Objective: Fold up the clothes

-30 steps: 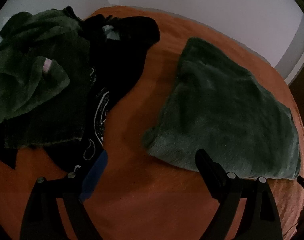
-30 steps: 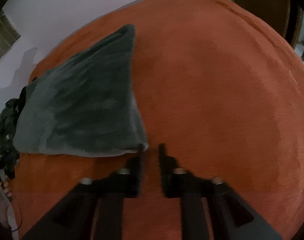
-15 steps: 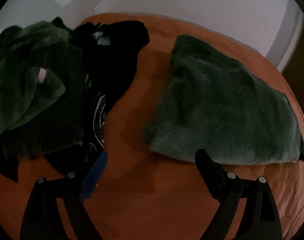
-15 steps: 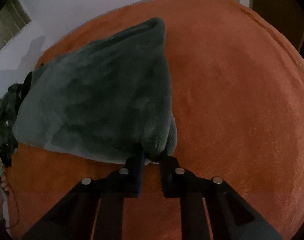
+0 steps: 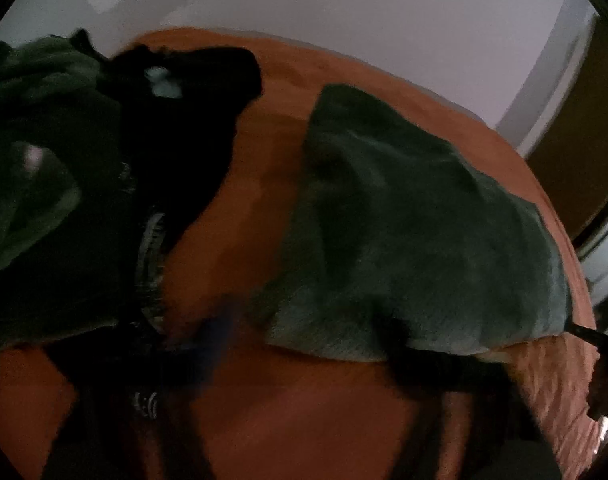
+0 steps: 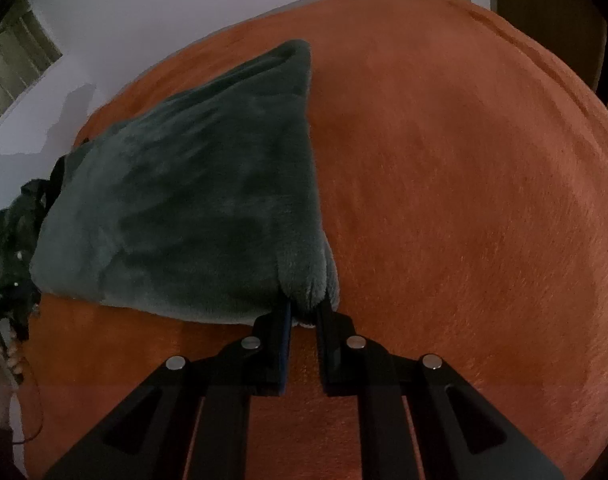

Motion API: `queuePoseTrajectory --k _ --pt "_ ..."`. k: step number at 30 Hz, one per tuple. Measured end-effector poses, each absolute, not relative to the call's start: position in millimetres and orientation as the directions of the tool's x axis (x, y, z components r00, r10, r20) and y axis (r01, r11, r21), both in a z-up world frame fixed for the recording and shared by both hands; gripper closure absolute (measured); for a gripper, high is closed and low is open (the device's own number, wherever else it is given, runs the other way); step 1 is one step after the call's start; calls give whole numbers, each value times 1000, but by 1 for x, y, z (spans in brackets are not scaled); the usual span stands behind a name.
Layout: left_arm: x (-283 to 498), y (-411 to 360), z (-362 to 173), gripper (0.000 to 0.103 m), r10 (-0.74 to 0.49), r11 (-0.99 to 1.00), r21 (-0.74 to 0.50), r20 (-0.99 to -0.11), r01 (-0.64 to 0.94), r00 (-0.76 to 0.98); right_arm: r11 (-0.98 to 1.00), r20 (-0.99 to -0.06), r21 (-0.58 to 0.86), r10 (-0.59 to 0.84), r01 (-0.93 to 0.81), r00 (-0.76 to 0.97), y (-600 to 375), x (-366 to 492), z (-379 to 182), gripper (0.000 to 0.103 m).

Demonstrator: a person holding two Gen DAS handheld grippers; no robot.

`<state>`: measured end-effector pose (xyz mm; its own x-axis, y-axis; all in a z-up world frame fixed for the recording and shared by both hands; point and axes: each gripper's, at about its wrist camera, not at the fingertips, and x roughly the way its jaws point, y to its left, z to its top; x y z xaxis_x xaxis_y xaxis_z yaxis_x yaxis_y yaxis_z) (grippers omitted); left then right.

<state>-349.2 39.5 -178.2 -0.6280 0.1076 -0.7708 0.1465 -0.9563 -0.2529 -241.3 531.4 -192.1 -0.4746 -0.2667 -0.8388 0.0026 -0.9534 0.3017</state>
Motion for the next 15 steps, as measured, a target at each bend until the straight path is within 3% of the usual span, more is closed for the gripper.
queuePoseTrajectory --k 3,6,15 --pt "-356 39 -188 85 137 -953 -272 -777 131 -614 -952 -838 305 -270 5 -475 533 -238 -191 93" --pt "-353 38 -188 91 133 -947 -286 -761 144 -635 -954 -837 300 -270 14 -476 532 -237 -189 93" --pt "-347 25 -193 91 94 -927 -299 -771 227 -630 -951 -836 309 -270 -2 -478 539 -238 -192 93"
